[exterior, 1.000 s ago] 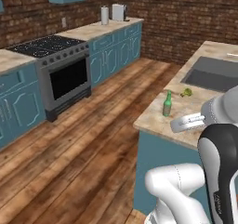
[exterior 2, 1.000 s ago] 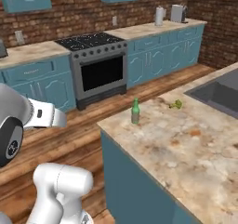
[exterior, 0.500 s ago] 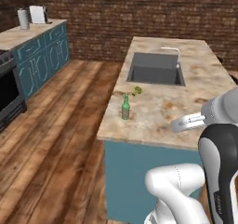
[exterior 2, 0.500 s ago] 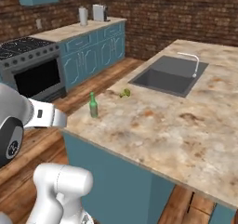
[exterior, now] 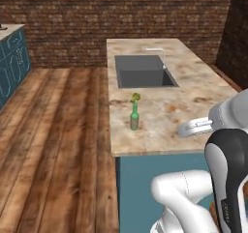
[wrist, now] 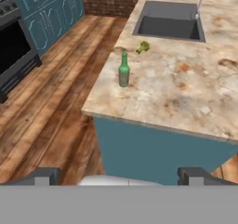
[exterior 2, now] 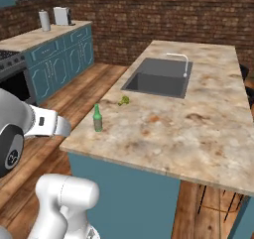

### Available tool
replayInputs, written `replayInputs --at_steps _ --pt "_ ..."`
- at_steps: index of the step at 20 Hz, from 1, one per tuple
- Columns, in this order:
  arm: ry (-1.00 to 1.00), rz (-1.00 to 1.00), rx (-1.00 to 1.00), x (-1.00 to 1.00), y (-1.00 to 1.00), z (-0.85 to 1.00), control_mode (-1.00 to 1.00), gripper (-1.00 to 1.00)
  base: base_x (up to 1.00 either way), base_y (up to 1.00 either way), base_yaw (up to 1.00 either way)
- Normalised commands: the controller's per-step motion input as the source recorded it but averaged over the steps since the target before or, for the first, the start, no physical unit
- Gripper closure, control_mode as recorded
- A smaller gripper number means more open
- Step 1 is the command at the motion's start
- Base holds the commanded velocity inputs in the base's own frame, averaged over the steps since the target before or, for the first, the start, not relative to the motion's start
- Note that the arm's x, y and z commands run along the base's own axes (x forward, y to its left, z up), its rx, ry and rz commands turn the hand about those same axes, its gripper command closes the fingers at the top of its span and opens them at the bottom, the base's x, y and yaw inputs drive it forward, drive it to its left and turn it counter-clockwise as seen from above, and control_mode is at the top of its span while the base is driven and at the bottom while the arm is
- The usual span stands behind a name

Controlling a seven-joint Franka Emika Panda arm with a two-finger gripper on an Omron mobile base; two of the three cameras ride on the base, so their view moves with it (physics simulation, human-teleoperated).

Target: Place the beer on the top shelf of the fridge to keep it out of children's reach, and place the broccoli and tomato on lower shelves for easy access.

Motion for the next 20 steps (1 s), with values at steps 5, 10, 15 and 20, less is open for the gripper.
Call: replayInputs --at_steps 5,10,15,20 --pt "0.00 0.00 0.00 0.00 0.00 0.00 1.00 -1.00 0.20 0.58 -0.28" --pt "0.00 0.00 0.00 0.00 0.00 0.00 1.00 -1.00 0.24 0.23 -0.22" --pt "0.00 -0.09 0.00 0.28 0.01 -0.12 -1.00 -1.00 0.05 0.01 -0.03" --pt "0.00 -0.09 0.00 0.49 0.00 -0.29 -1.00 -1.00 0.00 0.00 0.00"
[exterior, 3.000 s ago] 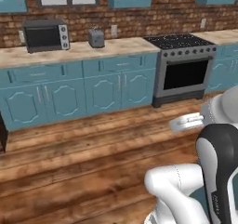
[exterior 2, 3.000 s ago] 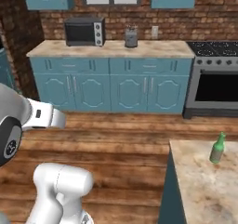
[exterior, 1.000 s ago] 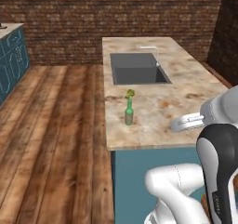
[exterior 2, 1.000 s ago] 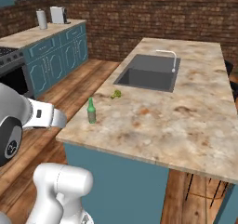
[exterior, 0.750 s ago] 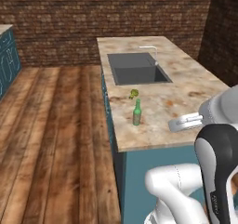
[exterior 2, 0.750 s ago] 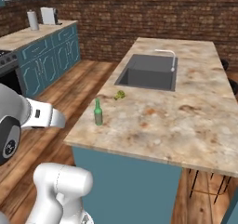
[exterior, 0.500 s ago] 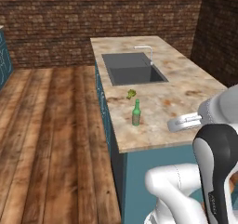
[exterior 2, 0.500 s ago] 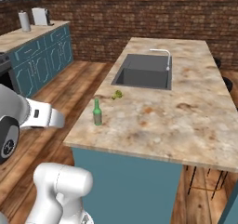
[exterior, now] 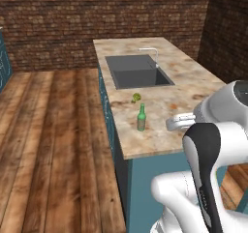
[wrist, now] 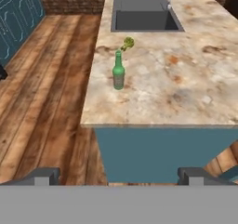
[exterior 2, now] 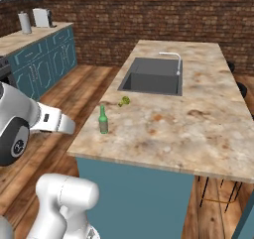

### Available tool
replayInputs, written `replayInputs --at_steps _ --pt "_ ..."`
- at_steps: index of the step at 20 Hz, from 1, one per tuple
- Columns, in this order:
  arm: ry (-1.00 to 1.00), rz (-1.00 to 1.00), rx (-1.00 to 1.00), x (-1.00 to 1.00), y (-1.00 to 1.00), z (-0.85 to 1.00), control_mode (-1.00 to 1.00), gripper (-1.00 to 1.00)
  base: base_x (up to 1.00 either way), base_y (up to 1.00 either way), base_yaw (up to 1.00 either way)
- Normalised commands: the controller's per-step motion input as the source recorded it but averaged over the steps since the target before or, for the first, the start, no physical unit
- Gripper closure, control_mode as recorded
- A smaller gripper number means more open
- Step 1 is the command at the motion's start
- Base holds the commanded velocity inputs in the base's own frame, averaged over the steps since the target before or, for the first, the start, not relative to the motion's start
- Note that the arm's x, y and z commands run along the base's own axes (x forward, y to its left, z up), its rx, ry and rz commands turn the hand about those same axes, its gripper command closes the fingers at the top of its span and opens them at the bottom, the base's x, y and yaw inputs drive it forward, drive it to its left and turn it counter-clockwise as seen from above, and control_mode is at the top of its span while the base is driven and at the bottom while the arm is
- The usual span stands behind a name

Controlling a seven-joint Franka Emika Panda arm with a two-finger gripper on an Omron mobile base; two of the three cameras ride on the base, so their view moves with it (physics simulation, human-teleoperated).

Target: Place the beer on the top shelf of the fridge to keep it out of children's reach, and place the broccoli and tomato on lower shelves for easy access.

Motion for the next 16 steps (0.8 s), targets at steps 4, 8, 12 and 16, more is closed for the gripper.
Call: replayInputs --at_steps 4,8,12,16 --pt "0.00 -0.04 0.00 0.51 0.00 -0.36 -1.00 -1.00 0.00 0.00 0.00" --pt "0.00 0.00 0.00 0.47 -0.05 -0.36 -1.00 -1.00 0.00 0.00 0.00" --pt "0.00 0.01 0.01 0.43 -0.16 -0.20 -1.00 -1.00 0.00 0.00 0.00" --pt "0.00 0.05 0.02 0.35 -0.13 -0.19 -1.00 -1.00 0.00 0.00 0.00"
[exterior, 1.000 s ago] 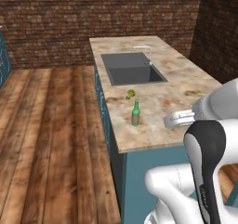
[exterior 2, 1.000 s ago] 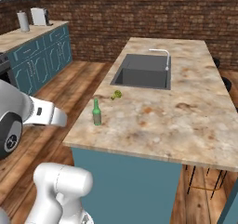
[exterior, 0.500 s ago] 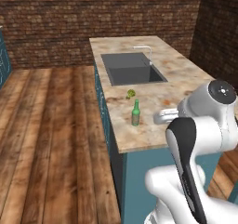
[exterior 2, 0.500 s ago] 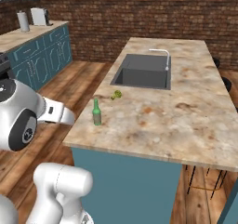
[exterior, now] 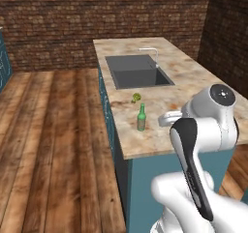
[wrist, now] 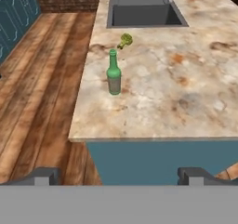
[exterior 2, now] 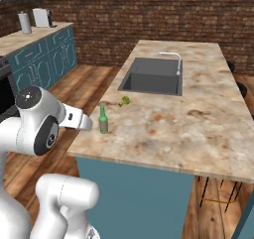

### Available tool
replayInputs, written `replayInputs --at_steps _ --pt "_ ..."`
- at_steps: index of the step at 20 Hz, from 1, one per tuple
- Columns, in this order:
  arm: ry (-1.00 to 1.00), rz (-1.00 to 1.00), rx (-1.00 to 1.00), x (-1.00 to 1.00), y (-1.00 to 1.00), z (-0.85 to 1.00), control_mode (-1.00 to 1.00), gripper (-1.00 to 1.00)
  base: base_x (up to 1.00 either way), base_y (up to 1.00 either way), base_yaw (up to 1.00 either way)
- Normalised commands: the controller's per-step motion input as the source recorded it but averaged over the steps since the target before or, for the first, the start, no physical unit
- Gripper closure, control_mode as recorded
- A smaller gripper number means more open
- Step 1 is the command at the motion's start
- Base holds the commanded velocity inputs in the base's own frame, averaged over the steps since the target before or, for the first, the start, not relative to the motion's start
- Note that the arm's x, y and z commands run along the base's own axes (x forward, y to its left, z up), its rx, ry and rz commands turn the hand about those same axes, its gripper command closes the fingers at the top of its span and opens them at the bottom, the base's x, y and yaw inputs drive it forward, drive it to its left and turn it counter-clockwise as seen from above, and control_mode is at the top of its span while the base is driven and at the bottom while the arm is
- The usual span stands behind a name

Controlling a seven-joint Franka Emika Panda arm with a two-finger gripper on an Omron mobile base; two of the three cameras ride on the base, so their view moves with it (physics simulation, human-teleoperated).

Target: Place the beer on the top shelf of the fridge to keep it out of children's reach, and place the broccoli and tomato on lower shelves for easy access.

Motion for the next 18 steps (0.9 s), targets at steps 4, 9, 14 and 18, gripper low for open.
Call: replayInputs --at_steps 4,9,14,18 --pt "-0.06 0.21 0.03 0.23 0.00 -0.35 -1.00 -1.00 0.00 0.00 0.00" --pt "-0.09 0.35 0.04 0.21 0.00 -0.31 -1.00 -1.00 0.00 0.00 0.00" --pt "-0.05 0.33 0.05 0.29 -0.07 -0.06 -1.00 -1.00 0.00 0.00 0.00" --pt "-0.04 0.30 0.07 0.31 -0.14 0.00 -1.00 -1.00 0.00 0.00 0.00"
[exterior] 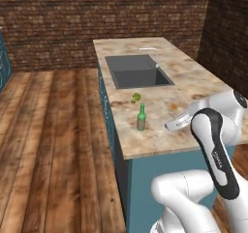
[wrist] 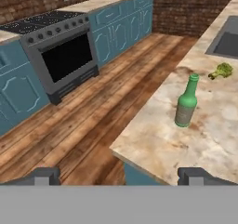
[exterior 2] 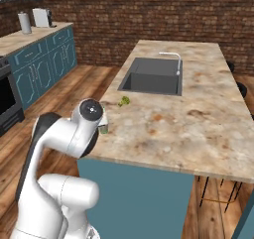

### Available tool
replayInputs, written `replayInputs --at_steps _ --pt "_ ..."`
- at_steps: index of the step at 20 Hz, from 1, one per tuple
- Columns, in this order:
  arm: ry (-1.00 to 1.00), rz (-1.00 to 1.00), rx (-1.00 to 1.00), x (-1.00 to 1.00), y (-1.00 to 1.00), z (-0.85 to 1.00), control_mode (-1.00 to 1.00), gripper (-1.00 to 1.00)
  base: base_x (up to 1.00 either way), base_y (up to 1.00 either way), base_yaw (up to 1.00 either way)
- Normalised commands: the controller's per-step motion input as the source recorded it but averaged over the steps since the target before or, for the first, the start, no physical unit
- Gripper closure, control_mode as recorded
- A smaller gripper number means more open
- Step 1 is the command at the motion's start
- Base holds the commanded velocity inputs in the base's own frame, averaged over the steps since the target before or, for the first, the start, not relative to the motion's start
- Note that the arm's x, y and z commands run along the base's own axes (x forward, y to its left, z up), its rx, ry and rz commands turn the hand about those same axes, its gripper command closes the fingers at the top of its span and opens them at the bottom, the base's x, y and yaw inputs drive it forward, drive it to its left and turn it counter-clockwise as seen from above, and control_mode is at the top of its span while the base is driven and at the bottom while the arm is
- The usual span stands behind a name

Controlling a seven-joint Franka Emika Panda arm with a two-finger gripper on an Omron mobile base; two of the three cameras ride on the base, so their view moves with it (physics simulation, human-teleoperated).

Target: Place the beer on the top shelf of the fridge to keep it out of children's reach, and place the broccoli and tomato on lower shelves for easy access.

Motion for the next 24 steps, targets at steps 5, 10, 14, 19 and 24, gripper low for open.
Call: replayInputs --at_steps 5,10,14,19,24 --pt "-0.07 0.24 0.07 0.30 -0.10 -0.06 -1.00 -1.00 0.00 0.00 0.00" --pt "-0.07 0.12 0.04 0.17 0.00 -0.16 -1.00 -1.00 0.00 0.00 0.00" --pt "-0.04 0.02 0.07 0.20 0.00 -0.10 -1.00 -1.00 0.00 0.00 0.00" --pt "-0.04 0.00 0.10 0.22 0.00 -0.02 -1.00 -1.00 0.00 0.00 0.00" --pt "-0.06 0.00 0.12 0.20 0.00 -0.03 -1.00 -1.00 0.00 0.00 0.00"
